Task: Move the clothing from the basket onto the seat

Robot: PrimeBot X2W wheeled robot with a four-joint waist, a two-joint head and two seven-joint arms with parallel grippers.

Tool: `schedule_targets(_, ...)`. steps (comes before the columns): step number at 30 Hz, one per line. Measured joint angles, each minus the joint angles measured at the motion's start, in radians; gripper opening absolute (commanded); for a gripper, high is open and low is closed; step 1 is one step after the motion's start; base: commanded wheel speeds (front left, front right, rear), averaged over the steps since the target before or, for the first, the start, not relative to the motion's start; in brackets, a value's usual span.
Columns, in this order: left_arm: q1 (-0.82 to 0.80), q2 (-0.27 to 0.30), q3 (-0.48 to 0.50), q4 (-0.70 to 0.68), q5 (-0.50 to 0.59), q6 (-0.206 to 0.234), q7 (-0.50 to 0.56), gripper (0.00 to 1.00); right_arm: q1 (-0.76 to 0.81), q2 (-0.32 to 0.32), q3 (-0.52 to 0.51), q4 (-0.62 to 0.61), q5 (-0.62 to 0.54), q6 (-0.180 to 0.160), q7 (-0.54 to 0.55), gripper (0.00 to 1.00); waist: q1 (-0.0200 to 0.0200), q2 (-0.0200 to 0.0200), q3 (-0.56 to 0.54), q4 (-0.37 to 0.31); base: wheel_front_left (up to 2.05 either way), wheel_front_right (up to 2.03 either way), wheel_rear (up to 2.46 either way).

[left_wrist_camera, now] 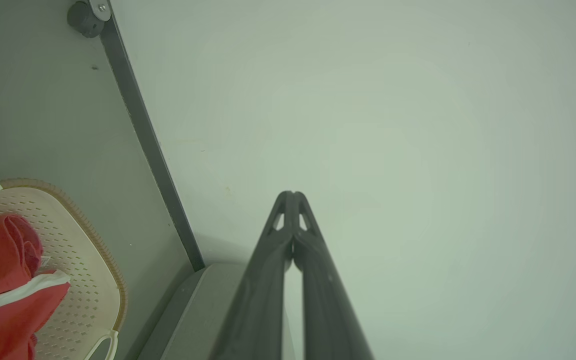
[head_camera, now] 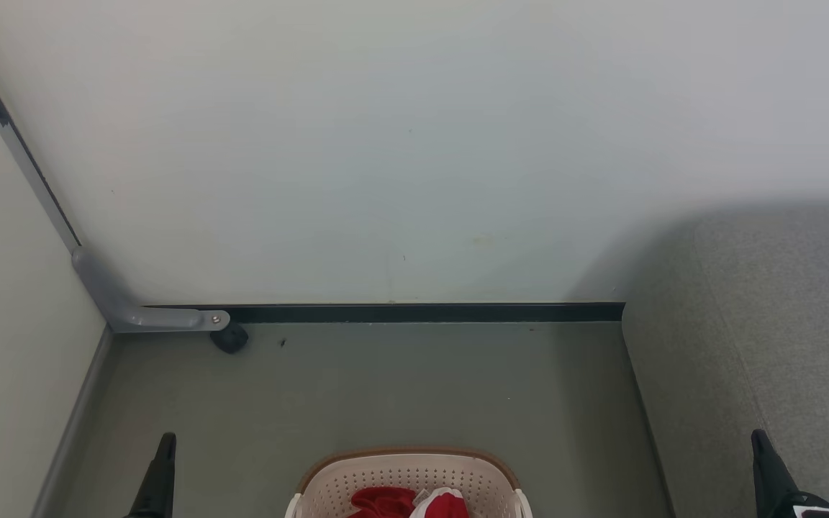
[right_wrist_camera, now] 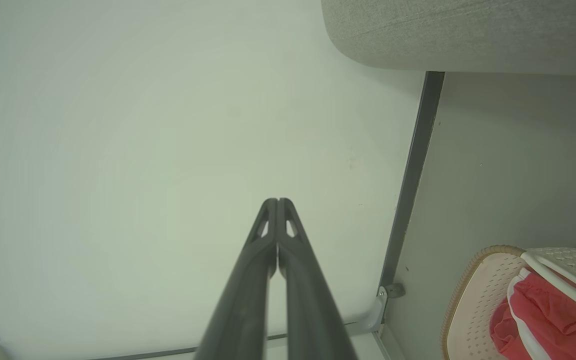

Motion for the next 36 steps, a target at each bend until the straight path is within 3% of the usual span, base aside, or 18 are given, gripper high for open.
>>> schedule_targets(36, 0.0, 0.0, 0.0, 0.0, 0.0, 0.0, 0.0, 0.0, 0.0, 0.0, 0.0, 0.0, 0.0, 0.0, 0.0, 0.0, 0.0, 0.0, 0.0, 0.0, 0.0, 0.0, 0.0)
